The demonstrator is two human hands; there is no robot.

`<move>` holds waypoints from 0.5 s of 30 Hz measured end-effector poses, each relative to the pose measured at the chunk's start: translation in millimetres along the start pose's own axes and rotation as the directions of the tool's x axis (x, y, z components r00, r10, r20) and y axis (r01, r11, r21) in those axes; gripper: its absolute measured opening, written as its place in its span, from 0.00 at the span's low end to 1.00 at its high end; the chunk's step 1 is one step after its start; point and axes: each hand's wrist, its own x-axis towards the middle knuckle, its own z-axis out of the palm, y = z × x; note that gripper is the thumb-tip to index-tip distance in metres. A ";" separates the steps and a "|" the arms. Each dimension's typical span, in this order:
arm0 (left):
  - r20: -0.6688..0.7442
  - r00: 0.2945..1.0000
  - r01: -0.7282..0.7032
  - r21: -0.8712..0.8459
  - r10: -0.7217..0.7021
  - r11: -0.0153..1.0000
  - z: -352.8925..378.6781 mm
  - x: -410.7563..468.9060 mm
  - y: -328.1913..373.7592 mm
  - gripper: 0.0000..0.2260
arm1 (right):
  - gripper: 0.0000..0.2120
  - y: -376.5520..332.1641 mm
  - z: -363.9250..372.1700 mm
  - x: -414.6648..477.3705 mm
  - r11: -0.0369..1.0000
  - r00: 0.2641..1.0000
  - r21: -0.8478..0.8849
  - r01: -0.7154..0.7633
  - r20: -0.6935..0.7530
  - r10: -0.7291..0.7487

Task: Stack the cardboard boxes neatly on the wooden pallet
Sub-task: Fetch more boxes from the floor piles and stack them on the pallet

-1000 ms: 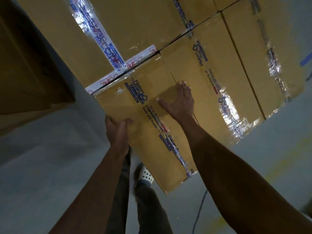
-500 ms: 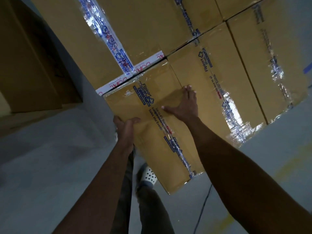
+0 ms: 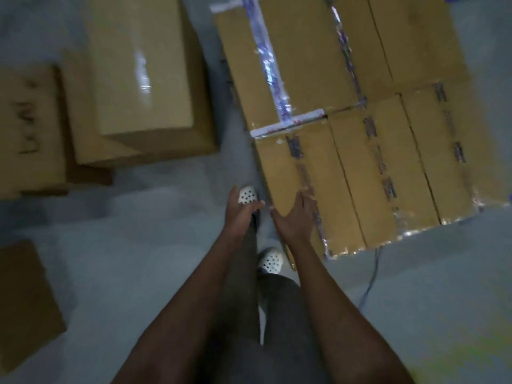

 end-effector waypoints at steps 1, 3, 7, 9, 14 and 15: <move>-0.036 0.999 -0.024 -0.017 0.023 1.000 -16.6 -23.5 -1.6 0.36 | 0.45 -7.1 4.8 -25.5 1.000 1.000 0.004 0.014 0.004 -0.014; -0.113 0.991 -0.076 -0.035 0.072 0.996 -55.7 -63.4 -9.1 0.34 | 0.45 -24.5 13.9 -74.6 0.998 0.997 0.026 0.060 0.045 -0.062; -0.262 0.965 -0.028 -0.051 0.014 0.998 -133.5 -118.9 -27.2 0.48 | 0.44 -74.4 24.5 -155.4 0.960 0.949 0.005 0.279 0.152 -0.276; -0.307 0.952 -0.029 -0.086 0.001 0.996 -171.1 -140.3 -24.9 0.51 | 0.44 -100.6 26.0 -178.4 0.922 0.904 -0.029 0.386 0.211 -0.372; -0.397 0.913 -0.176 -0.183 0.091 0.967 -261.2 -163.9 -8.8 0.38 | 0.43 -172.9 28.7 -182.4 0.904 0.885 -0.015 0.426 0.214 -0.414; -0.408 0.907 -0.194 -0.185 0.104 0.963 -277.3 -164.2 -5.6 0.38 | 0.42 -188.4 30.9 -183.5 0.909 0.893 0.010 0.417 0.180 -0.412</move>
